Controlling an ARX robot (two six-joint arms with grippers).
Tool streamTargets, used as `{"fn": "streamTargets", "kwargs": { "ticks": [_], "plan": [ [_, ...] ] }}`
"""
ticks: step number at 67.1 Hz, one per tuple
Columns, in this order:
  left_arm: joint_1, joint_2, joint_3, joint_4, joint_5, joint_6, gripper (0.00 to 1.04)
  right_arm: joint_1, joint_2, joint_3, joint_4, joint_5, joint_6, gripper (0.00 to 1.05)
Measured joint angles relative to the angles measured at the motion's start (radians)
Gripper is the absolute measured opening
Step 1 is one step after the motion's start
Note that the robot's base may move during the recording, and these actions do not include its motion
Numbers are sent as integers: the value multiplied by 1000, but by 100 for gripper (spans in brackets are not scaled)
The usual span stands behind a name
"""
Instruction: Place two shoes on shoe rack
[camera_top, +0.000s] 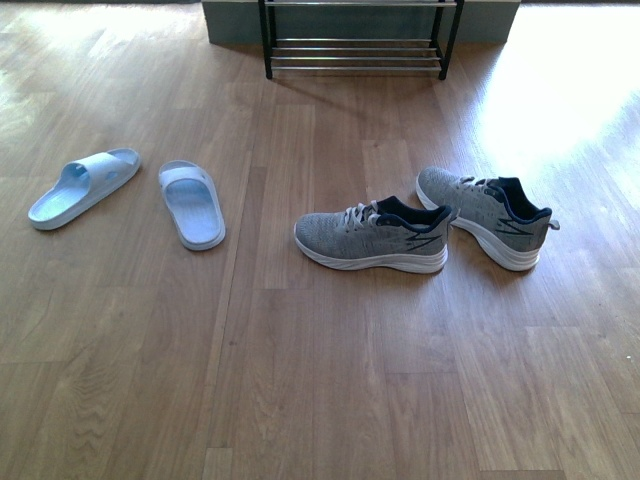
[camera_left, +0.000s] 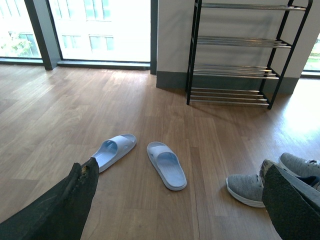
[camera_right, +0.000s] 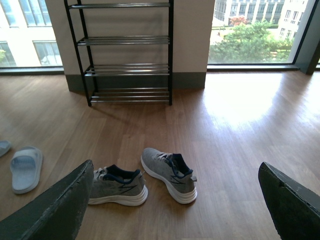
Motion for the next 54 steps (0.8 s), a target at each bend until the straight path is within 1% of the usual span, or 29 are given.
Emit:
{"fn": "streamTargets", "kwargs": {
  "ticks": [54],
  "plan": [
    [0, 0, 0, 0, 0, 0, 95, 0, 0, 0, 0, 0, 0, 96]
  ]
}}
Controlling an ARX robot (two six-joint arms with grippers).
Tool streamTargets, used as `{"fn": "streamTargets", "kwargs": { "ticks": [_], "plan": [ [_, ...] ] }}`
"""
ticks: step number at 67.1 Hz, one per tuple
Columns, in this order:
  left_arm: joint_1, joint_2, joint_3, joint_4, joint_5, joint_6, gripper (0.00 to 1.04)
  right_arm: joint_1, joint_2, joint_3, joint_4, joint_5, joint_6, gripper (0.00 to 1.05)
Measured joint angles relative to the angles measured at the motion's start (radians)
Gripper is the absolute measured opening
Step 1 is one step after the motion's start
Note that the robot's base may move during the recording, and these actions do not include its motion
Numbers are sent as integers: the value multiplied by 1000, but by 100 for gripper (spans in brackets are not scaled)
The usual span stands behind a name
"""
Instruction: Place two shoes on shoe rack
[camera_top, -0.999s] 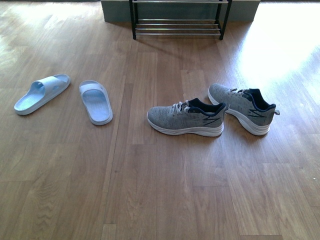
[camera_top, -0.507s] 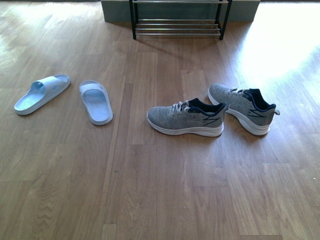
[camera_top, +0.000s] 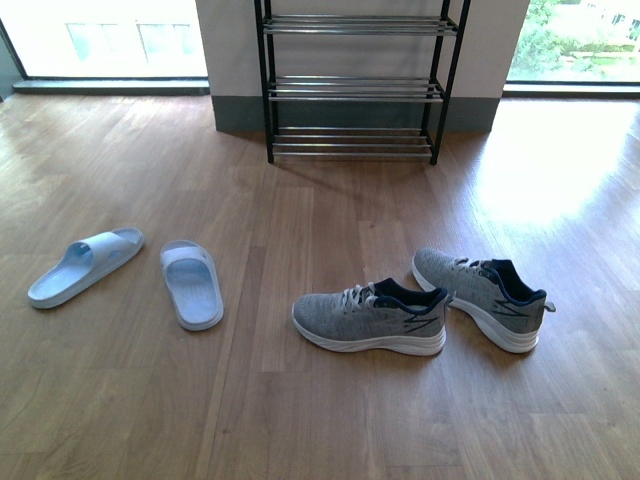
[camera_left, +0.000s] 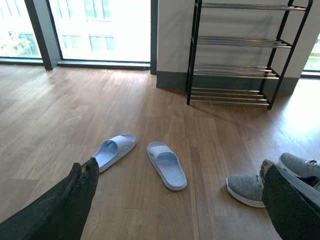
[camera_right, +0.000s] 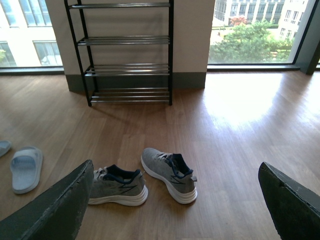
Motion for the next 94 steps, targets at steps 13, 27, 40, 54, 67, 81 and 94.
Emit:
{"fn": "streamTargets", "kwargs": {
  "ticks": [13, 27, 40, 54, 67, 81, 94],
  "plan": [
    [0, 0, 0, 0, 0, 0, 95, 0, 0, 0, 0, 0, 0, 96],
    [0, 0, 0, 0, 0, 0, 95, 0, 0, 0, 0, 0, 0, 96],
    [0, 0, 0, 0, 0, 0, 95, 0, 0, 0, 0, 0, 0, 96],
    [0, 0, 0, 0, 0, 0, 95, 0, 0, 0, 0, 0, 0, 96],
    [0, 0, 0, 0, 0, 0, 95, 0, 0, 0, 0, 0, 0, 96],
    [0, 0, 0, 0, 0, 0, 95, 0, 0, 0, 0, 0, 0, 96],
    [0, 0, 0, 0, 0, 0, 95, 0, 0, 0, 0, -1, 0, 96]
  ]
}}
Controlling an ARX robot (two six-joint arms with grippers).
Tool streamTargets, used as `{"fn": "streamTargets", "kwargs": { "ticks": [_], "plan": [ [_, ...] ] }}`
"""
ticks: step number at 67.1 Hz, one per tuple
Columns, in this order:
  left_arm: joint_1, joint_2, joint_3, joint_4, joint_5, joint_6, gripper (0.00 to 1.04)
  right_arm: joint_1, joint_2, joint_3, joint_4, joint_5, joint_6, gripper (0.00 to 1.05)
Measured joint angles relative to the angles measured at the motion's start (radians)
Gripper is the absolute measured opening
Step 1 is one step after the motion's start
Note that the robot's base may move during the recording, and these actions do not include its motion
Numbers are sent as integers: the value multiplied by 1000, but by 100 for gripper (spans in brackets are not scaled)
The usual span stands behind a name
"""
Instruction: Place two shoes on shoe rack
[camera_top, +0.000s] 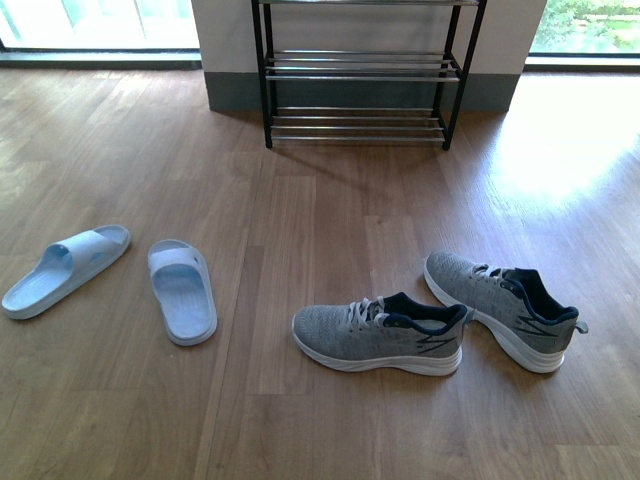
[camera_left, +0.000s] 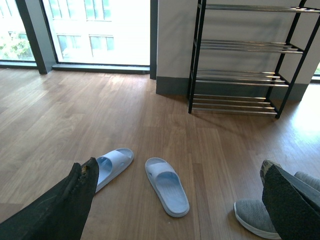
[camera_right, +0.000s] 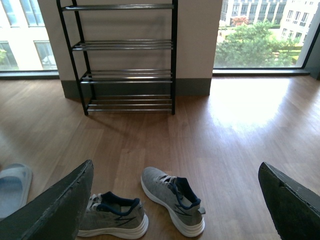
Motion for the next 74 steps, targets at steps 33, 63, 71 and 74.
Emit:
{"fn": "streamTargets", "kwargs": {
  "ticks": [33, 63, 71, 74],
  "plan": [
    [0, 0, 0, 0, 0, 0, 95, 0, 0, 0, 0, 1, 0, 96],
    [0, 0, 0, 0, 0, 0, 95, 0, 0, 0, 0, 2, 0, 96],
    [0, 0, 0, 0, 0, 0, 95, 0, 0, 0, 0, 2, 0, 96],
    [0, 0, 0, 0, 0, 0, 95, 0, 0, 0, 0, 2, 0, 96]
  ]
}}
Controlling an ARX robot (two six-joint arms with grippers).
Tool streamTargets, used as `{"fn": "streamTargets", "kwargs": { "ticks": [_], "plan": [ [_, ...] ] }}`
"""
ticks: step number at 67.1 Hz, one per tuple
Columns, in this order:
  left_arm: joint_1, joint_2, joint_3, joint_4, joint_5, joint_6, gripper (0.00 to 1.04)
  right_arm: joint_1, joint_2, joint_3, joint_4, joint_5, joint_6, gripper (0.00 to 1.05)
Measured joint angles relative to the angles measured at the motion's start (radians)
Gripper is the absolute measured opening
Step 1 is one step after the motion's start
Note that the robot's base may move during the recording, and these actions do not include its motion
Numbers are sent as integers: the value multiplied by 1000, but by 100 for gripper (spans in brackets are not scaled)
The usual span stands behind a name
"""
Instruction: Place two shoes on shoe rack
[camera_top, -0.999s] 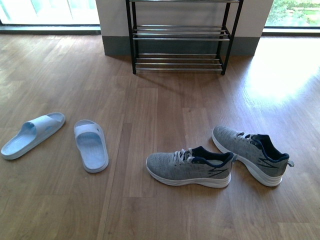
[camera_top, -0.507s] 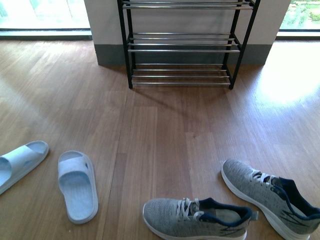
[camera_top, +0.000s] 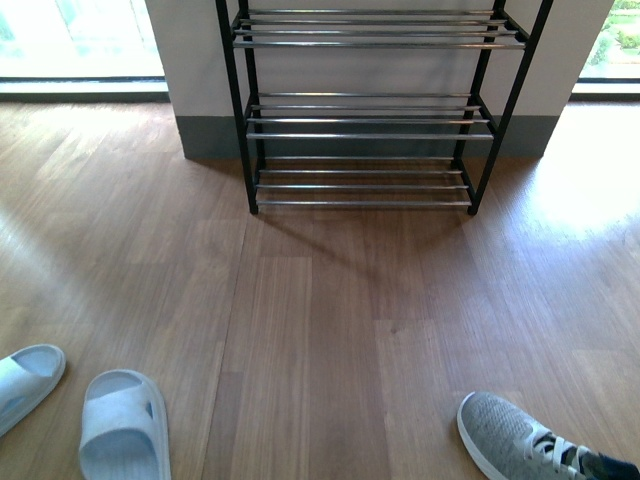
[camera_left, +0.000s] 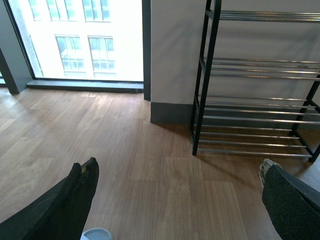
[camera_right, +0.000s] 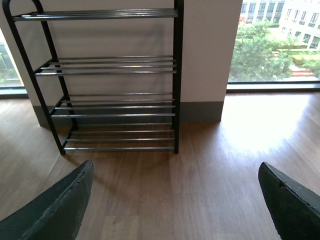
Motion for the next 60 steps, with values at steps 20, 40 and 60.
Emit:
{"fn": "streamTargets", "kwargs": {
  "ticks": [20, 40, 60],
  "plan": [
    [0, 0, 0, 0, 0, 0, 95, 0, 0, 0, 0, 0, 0, 96],
    [0, 0, 0, 0, 0, 0, 95, -21, 205, 22, 138, -175, 80, 96],
    [0, 0, 0, 0, 0, 0, 95, 48, 1217, 251, 489, -37, -22, 96]
  ]
}}
